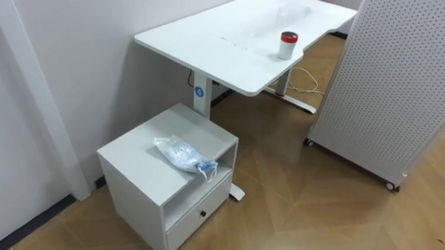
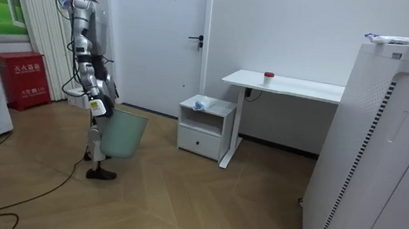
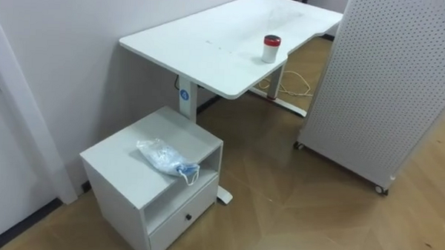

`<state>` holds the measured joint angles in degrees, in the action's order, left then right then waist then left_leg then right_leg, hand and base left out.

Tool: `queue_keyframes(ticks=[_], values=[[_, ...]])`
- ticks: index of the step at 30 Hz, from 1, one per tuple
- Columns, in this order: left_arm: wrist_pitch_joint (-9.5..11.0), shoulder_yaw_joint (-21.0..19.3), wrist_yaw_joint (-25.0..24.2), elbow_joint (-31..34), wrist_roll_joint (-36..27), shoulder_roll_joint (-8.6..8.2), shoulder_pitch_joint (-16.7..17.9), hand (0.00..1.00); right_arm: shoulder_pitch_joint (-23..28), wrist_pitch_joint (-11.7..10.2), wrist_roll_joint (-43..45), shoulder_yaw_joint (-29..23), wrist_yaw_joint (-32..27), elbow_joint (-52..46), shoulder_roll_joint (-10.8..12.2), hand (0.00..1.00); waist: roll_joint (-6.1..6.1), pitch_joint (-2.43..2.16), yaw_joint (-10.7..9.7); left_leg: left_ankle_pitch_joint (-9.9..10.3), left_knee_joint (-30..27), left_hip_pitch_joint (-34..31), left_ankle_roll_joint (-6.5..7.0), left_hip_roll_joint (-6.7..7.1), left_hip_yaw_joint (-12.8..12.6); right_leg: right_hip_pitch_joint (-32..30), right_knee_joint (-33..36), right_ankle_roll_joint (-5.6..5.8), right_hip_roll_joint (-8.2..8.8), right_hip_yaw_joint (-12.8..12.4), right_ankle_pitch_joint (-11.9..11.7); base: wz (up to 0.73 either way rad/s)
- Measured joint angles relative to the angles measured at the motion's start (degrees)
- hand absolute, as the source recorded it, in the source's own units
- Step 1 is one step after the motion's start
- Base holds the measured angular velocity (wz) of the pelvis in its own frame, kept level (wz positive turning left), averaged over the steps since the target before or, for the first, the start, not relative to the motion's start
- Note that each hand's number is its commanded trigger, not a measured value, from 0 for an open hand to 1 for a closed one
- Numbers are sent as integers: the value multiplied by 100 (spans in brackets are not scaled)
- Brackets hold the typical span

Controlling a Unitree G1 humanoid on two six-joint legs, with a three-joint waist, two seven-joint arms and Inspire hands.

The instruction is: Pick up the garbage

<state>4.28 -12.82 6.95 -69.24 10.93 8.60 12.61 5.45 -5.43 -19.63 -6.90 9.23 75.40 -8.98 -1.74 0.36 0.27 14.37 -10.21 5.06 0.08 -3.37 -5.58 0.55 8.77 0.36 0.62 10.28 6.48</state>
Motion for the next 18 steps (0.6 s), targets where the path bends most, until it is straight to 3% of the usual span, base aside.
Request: queue_keyframes(ticks=[2, 6, 8, 10, 11, 12, 13, 14, 15, 16, 17, 18], values=[[-39, 0, -45, -1, 11, 36, -15, 0, -30, 9, 0, 0, 12, -22, 9, 100, -21, 9, -1, 118, -281, -138, -46, -30, -20, -118, 230, -41, -18, 8, 132, 0], [-140, -26, -158, -2, 311, 153, -48, 0, -29, 69, 44, -4, 17, -108, 15, 100, -24, 16, -2, 378, -877, -307, -228, -253, -34, -224, 645, -224, -161, 97, 423, -5], [-165, -21, -167, -3, 338, 162, -57, 0, -25, 122, 44, -7, -2, -150, 14, 100, -30, 20, -4, 426, -1229, -387, -290, -329, -43, -306, 834, -320, -199, 73, 611, -2], [-199, 33, -211, 1, 339, 156, -74, 0, -22, 119, 30, -11, -60, -181, 7, 100, -23, 23, -30, 424, -1810, -636, -291, -381, -40, -376, 1090, -395, -165, 23, 771, 0], [-235, 100, -215, 8, 358, 155, -99, 0, -24, 120, 25, -4, -108, -187, 1, 100, -7, 18, -29, 375, -2313, -869, -272, -421, -10, -358, 1213, -487, -193, -77, 874, 0], [-262, 123, -216, 6, 382, 146, -81, 0, -27, 116, -23, -6, -129, -185, -7, 100, -46, 49, -48, 350, -2738, -1157, -227, -349, 152, -324, 1295, -599, -236, -260, 964, 11], [-273, 161, -216, 5, 386, 142, -96, 0, -20, 112, -55, -10, -146, -185, -21, 100, -37, 40, -80, 384, -2745, -1291, -172, -242, 219, -304, 1306, -626, -251, -345, 991, 36], [-279, 271, -218, 14, 391, 142, -123, 0, 23, 119, -123, -67, -189, -164, -50, 100, -55, 36, -140, 419, -2623, -1606, -74, 50, 261, -274, 1322, -667, -260, -558, 1051, 30], [-287, 343, -217, 35, 439, 137, -107, 0, 55, 129, -211, -66, -266, -133, -73, 100, -55, 38, -125, 398, -2342, -1894, -64, 325, 228, -227, 1307, -687, -255, -782, 1081, 18], [-293, 350, -219, 51, 447, 131, -77, 0, 68, 129, -224, -68, -295, -118, -81, 100, -63, 32, -120, 317, -2157, -2022, -68, 427, 191, -194, 1286, -699, -261, -866, 1090, -26], [-297, 348, -220, 57, 453, 123, 15, 0, 90, 129, -224, -66, -311, -103, -100, 100, -31, 25, -95, 11, -1639, -2232, -76, 545, 127, -140, 1281, -701, -275, -1005, 1129, -58], [-302, 337, -221, 54, 463, 122, 101, 0, 103, 130, -224, -62, -336, -113, -110, 100, 33, 16, -50, -362, -1111, -2373, -64, 554, 108, -97, 1299, -715, -295, -1068, 1180, -71]])
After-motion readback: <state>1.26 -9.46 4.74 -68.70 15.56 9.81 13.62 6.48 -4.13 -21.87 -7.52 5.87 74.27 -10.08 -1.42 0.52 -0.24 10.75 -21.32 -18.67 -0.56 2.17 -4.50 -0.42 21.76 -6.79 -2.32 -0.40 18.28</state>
